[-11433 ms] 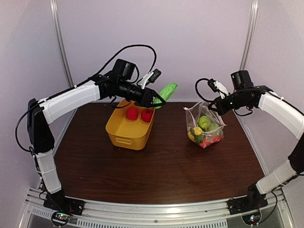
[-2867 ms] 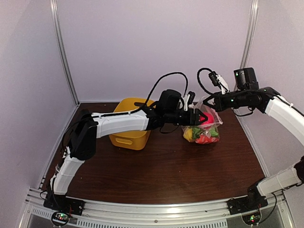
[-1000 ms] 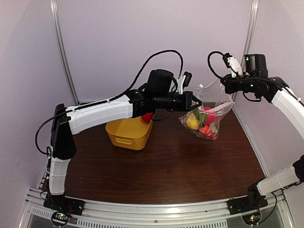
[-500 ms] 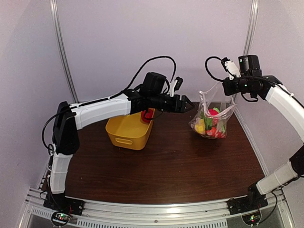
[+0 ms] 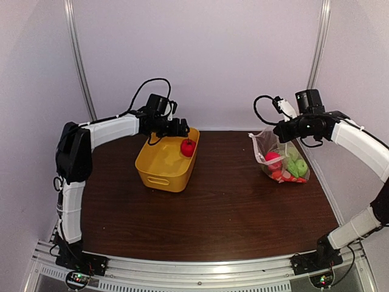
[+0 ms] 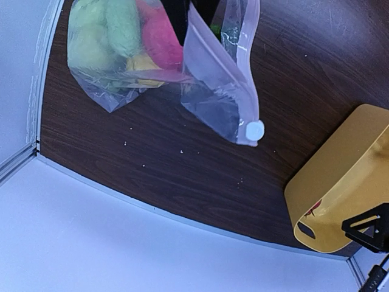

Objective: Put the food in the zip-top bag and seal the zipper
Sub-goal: Adjust the fake fruit in the bin.

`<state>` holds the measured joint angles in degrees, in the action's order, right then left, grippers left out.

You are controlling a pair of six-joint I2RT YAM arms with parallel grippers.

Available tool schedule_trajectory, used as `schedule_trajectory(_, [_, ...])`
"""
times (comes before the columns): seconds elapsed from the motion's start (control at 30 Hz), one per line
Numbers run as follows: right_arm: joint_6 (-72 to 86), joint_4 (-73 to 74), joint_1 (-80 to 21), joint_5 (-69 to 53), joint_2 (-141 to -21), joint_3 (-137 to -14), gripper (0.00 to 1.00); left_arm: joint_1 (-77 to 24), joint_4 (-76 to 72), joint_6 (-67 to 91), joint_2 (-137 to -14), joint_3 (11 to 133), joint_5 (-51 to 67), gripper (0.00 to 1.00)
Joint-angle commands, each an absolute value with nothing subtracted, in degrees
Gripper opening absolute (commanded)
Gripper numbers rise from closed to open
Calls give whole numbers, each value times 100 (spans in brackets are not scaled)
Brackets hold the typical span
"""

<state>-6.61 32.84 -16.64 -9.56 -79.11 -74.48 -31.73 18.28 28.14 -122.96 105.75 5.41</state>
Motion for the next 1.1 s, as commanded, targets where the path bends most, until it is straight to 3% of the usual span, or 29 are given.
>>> schedule_trajectory(0.0, [-536, 3123, -1702, -1252, -7850, -7513, 0, -3165, 2138, 2497, -12929, 11089, 572, 89])
schedule_trajectory(0.57, [-498, 3182, -1712, -1374, -7930, -7504, 0, -2938, 2188, 2839, -14308, 12191, 1150, 88])
schedule_trajectory(0.77, [-499, 3156, -1713, -1358, -7915, -7436, 0, -2927, 2144, 2905, -14369, 12195, 1283, 78])
schedule_trajectory(1.0, [-497, 3165, -1712, -1350, -7834, -7431, 0, -2909, 2023, 2776, -13970, 11923, 1258, 54])
schedule_trajectory(1.07, [-510, 3157, -1708, -1352, -7815, -7404, 0, -2909, 1949, 2761, -13669, 11665, 1175, 52])
